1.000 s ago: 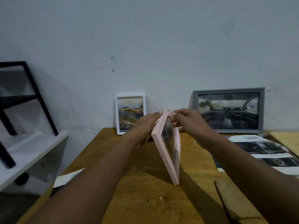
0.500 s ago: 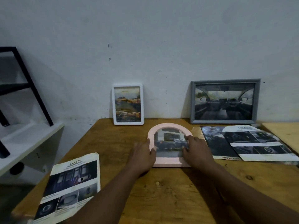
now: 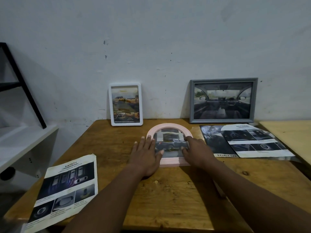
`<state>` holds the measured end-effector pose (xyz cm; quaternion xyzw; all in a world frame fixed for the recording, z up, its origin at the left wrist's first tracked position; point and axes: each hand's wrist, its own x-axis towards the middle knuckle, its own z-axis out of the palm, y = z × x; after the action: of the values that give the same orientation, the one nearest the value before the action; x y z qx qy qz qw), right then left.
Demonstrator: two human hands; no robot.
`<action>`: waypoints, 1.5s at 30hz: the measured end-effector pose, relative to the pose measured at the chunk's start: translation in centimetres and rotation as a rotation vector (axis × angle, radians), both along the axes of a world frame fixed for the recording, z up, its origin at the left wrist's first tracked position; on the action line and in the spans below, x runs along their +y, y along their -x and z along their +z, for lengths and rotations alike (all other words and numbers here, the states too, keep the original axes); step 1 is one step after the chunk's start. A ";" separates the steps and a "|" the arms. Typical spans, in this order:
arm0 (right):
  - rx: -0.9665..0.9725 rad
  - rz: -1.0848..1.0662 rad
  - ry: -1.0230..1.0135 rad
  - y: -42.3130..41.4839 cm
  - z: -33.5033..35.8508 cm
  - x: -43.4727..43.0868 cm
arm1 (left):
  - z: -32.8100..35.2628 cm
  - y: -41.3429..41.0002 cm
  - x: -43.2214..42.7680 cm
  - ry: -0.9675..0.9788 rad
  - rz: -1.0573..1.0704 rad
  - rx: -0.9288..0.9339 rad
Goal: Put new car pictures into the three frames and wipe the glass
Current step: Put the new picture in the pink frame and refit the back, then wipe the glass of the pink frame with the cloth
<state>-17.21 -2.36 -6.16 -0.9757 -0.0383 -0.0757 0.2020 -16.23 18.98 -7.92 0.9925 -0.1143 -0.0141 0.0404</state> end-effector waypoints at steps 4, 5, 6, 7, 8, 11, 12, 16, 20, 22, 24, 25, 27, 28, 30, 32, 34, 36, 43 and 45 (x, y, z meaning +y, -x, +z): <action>0.005 -0.028 0.042 2.1 0.3 -2.1 | 0.3 1.3 -3.0 0.067 -0.126 -0.010; 0.003 -0.039 0.047 2.8 0.3 -2.8 | 0.2 1.7 -4.0 0.080 -0.152 -0.014; -0.006 -0.047 0.054 3.5 0.3 -3.5 | 0.2 2.2 -4.9 0.091 -0.173 -0.022; -0.026 -0.052 0.063 4.3 0.4 -4.2 | 0.1 2.7 -5.8 0.098 -0.192 -0.031; -0.048 -0.056 0.067 5.0 0.4 -4.9 | 0.0 3.1 -6.6 0.099 -0.209 -0.035; -0.039 -0.059 0.070 7.2 0.8 -6.4 | -0.4 4.0 -8.2 0.080 -0.247 -0.028; -0.020 -0.049 0.087 7.9 0.8 -6.7 | -0.5 4.3 -8.6 0.067 -0.254 -0.022; -0.011 0.009 0.148 9.5 0.1 -6.9 | -0.6 5.1 -8.8 0.032 -0.249 -0.014; -0.004 -0.003 0.179 9.8 -0.3 -6.6 | -0.4 5.1 -7.9 0.028 -0.234 -0.004; -0.021 -0.002 0.172 9.6 -0.2 -6.5 | -0.1 4.8 -7.2 0.038 -0.215 0.001; -0.005 -0.008 0.105 9.1 0.3 -6.4 | 0.3 4.2 -6.2 0.063 -0.192 -0.005; 0.018 -0.028 -0.015 8.8 0.8 -6.4 | 0.5 3.9 -5.6 0.078 -0.178 -0.008; 0.077 -0.102 -0.409 7.8 2.1 -6.0 | 1.0 3.0 -4.3 0.103 -0.142 -0.016; 0.123 -0.159 -0.646 7.1 2.9 -5.8 | 1.2 2.4 -3.6 0.118 -0.121 -0.017; 0.277 -0.298 -1.145 5.4 4.2 -5.4 | 1.6 1.3 -2.2 0.151 -0.077 -0.010; 0.423 -0.365 -1.487 3.8 5.1 -4.8 | 1.9 0.1 -0.8 0.172 -0.035 -0.003; 0.520 -0.343 -1.603 2.1 5.4 -4.1 | 1.9 -1.2 0.2 0.187 -0.002 0.002; 0.576 -0.285 -1.614 0.4 5.5 -3.4 | 1.9 -2.3 0.8 0.229 0.026 -0.010; 0.323 -0.015 -0.910 -8.1 6.8 -0.2 | 1.1 -6.4 1.0 0.360 0.033 -0.062; 0.147 0.039 -0.572 -10.4 6.4 1.7 | 0.6 -7.0 0.8 0.397 0.034 -0.053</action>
<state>-6.81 -0.63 0.22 -0.8812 -0.0195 -0.0084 0.4723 -9.19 19.83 -7.30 0.9668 -0.0990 0.0356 0.2327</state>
